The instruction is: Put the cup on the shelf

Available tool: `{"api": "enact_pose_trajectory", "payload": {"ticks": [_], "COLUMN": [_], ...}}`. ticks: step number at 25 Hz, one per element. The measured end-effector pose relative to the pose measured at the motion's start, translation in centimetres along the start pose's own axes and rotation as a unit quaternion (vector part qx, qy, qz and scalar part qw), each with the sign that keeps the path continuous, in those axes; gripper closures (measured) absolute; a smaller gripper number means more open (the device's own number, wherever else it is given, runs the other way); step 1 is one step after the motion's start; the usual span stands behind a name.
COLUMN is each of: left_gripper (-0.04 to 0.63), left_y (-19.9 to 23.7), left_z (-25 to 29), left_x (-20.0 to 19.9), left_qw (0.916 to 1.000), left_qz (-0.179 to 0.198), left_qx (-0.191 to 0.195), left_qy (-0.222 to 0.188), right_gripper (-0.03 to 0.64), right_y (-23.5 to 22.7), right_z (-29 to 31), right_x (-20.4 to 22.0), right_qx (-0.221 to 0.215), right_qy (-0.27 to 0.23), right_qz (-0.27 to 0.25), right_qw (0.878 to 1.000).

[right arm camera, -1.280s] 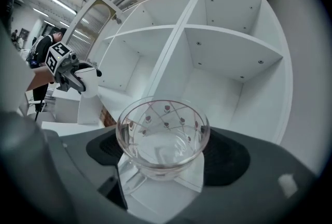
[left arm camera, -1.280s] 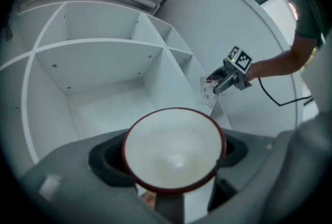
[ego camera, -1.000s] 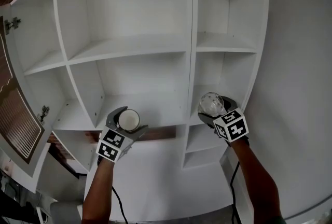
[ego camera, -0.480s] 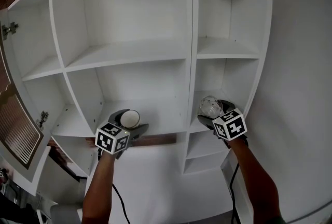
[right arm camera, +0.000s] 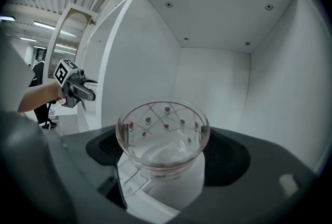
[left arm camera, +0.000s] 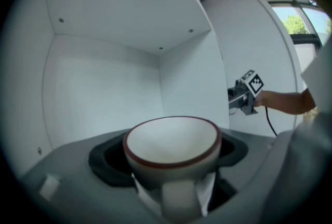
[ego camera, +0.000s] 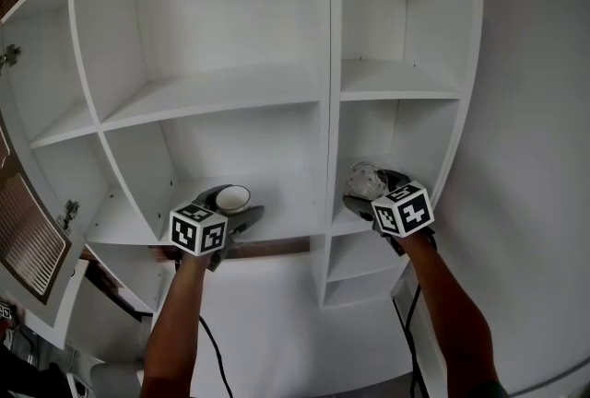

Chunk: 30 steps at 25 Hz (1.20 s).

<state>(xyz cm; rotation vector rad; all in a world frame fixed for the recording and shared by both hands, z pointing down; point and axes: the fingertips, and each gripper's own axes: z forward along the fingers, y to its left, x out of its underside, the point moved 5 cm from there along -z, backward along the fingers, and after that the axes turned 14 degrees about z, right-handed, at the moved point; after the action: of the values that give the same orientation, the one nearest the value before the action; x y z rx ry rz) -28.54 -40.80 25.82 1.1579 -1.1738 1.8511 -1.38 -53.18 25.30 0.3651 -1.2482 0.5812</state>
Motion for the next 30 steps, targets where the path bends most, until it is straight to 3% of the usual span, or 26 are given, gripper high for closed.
{"api": "enact_pose_trajectory", "payload": {"ticks": [7, 14, 19, 30], "left_gripper": [0.175, 0.163, 0.161, 0.129], "left_y": [0.6, 0.5, 0.6, 1.1], "left_z": [1.0, 0.4, 0.5, -0.2], "left_x": [0.0, -0.2, -0.1, -0.5], "left_qw": [0.9998, 0.9984, 0.999, 0.9975], "left_qz": [0.012, 0.04, 0.028, 0.037], "left_qx": [-0.016, -0.037, -0.034, -0.054], "left_qy": [-0.001, -0.015, -0.01, -0.027], "right_gripper": [0.156, 0.153, 0.138, 0.097], "right_y": [-0.4, -0.7, -1.0, -1.0], "right_z": [1.4, 2.2, 2.4, 2.5], "right_x": [-0.4, -0.6, -0.6, -0.4], "right_qx": [0.002, -0.01, -0.016, -0.013], "right_qy": [0.009, 0.001, 0.002, -0.004], "right_qz": [-0.004, 0.031, 0.054, 0.054], "right_qw": [1.0, 0.999, 0.998, 0.998]}}
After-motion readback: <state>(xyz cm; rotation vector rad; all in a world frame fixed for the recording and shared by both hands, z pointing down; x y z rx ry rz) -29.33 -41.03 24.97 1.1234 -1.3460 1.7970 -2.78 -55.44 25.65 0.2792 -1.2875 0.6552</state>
